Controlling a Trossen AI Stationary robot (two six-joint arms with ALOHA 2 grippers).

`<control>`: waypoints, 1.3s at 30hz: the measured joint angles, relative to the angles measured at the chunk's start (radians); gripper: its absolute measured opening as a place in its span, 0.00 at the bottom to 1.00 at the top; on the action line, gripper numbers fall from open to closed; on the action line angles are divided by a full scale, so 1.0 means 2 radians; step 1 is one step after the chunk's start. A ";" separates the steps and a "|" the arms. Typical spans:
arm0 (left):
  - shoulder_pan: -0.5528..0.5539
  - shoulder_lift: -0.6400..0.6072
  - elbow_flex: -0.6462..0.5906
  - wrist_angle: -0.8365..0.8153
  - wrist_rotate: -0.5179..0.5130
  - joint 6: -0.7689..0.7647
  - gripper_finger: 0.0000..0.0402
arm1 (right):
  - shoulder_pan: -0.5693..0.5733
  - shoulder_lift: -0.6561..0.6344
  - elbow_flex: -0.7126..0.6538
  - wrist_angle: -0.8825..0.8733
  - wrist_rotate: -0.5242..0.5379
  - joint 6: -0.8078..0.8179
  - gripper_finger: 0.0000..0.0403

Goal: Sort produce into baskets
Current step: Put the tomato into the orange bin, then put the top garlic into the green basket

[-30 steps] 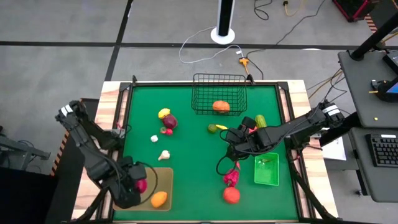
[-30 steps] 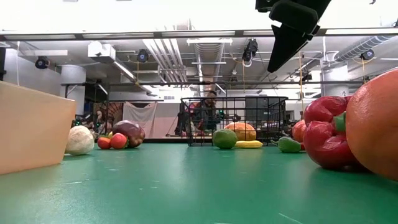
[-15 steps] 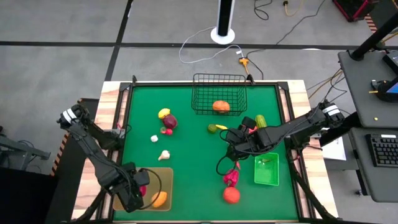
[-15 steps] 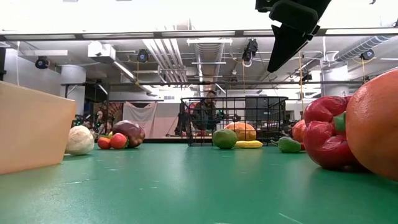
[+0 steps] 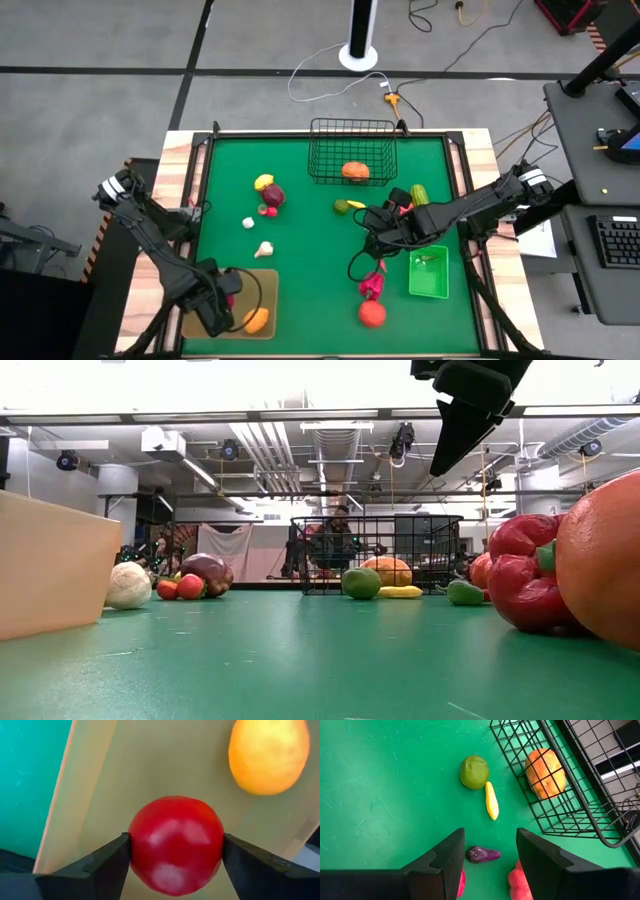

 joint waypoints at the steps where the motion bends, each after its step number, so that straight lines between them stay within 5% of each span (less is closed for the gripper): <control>1: 0.003 0.000 0.000 -0.004 0.008 -0.006 0.72 | 0.000 0.000 0.000 0.000 0.000 0.000 0.42; 22: 0.021 0.005 0.000 -0.018 0.068 0.002 0.70 | 0.000 0.000 0.000 0.000 0.000 0.000 0.42; 27: 0.021 0.005 0.000 -0.009 0.076 0.027 0.53 | 0.000 0.001 0.000 0.000 0.000 0.000 0.42; 34: 0.027 0.005 0.000 0.003 0.058 0.055 0.06 | 0.000 0.001 0.000 0.000 0.001 0.000 0.42; 39: 0.044 0.002 0.000 0.042 0.028 0.104 0.05 | 0.000 0.001 0.000 0.000 0.001 0.000 0.42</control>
